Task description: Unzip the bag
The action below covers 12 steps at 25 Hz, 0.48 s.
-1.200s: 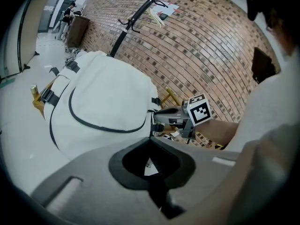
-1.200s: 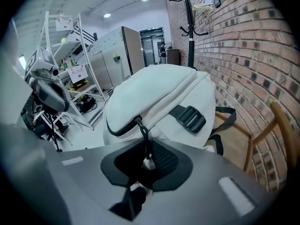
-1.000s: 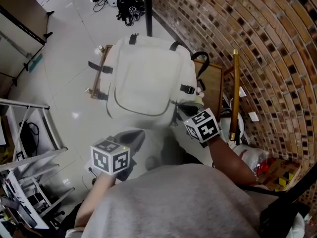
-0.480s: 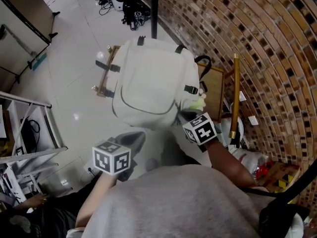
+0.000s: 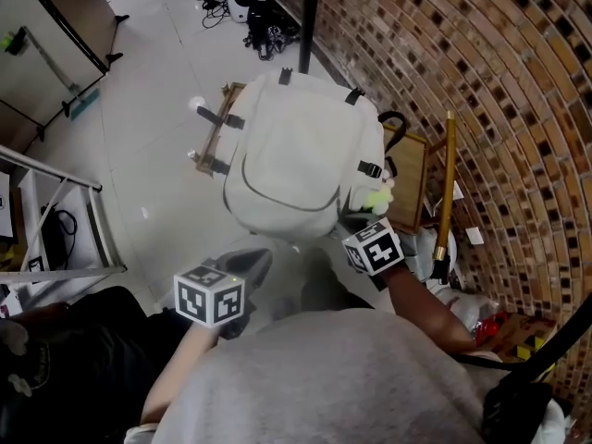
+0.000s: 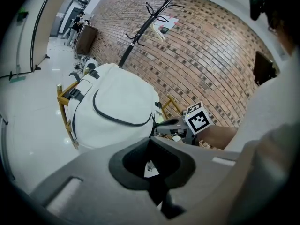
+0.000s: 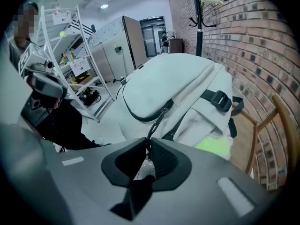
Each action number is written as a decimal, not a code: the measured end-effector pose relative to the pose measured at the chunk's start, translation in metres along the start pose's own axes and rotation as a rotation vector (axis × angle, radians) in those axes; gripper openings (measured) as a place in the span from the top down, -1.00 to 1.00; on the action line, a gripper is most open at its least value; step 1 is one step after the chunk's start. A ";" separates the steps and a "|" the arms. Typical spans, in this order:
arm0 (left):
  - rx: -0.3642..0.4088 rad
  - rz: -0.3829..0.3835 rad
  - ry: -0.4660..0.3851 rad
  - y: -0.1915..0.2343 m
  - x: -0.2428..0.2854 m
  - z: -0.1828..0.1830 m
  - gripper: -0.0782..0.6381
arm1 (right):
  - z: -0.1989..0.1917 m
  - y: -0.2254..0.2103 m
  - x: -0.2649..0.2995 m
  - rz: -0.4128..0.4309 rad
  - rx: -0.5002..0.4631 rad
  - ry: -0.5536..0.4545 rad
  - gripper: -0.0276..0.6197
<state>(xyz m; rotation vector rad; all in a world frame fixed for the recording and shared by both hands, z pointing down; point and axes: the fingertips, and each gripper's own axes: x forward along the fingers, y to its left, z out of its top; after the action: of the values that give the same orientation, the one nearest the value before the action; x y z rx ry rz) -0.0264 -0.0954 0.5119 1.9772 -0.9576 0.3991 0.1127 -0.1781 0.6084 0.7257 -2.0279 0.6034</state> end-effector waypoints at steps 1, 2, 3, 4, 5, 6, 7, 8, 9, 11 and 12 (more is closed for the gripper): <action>-0.002 0.001 -0.002 0.000 -0.002 -0.002 0.78 | -0.001 0.002 0.001 0.000 -0.004 0.005 0.81; -0.004 0.002 -0.005 0.001 -0.003 -0.003 0.78 | -0.002 0.004 0.001 0.000 -0.009 0.010 0.81; -0.005 0.003 -0.007 0.001 -0.005 -0.005 0.78 | -0.003 0.006 0.002 0.000 -0.013 0.014 0.81; -0.005 0.004 -0.009 0.001 -0.006 -0.005 0.78 | -0.004 0.009 0.002 0.000 -0.017 0.017 0.81; -0.005 0.005 -0.011 0.001 -0.008 -0.006 0.78 | -0.004 0.011 0.002 0.000 -0.020 0.019 0.82; -0.005 0.007 -0.014 0.002 -0.010 -0.006 0.78 | -0.005 0.013 0.002 0.000 -0.022 0.019 0.82; -0.005 0.010 -0.017 0.003 -0.011 -0.006 0.78 | -0.005 0.014 0.002 -0.001 -0.023 0.020 0.82; -0.006 0.012 -0.020 0.004 -0.013 -0.006 0.78 | -0.005 0.015 0.002 -0.002 -0.023 0.019 0.82; -0.006 0.014 -0.023 0.004 -0.015 -0.007 0.78 | -0.005 0.016 0.002 -0.003 -0.023 0.019 0.82; -0.008 0.016 -0.028 0.005 -0.017 -0.008 0.78 | -0.004 0.016 0.003 -0.006 -0.026 0.020 0.82; -0.008 0.017 -0.030 0.006 -0.018 -0.008 0.78 | -0.003 0.017 0.003 -0.008 -0.029 0.022 0.82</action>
<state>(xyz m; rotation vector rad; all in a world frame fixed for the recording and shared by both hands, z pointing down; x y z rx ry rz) -0.0417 -0.0816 0.5091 1.9738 -0.9943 0.3755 0.1018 -0.1645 0.6103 0.7064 -2.0086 0.5743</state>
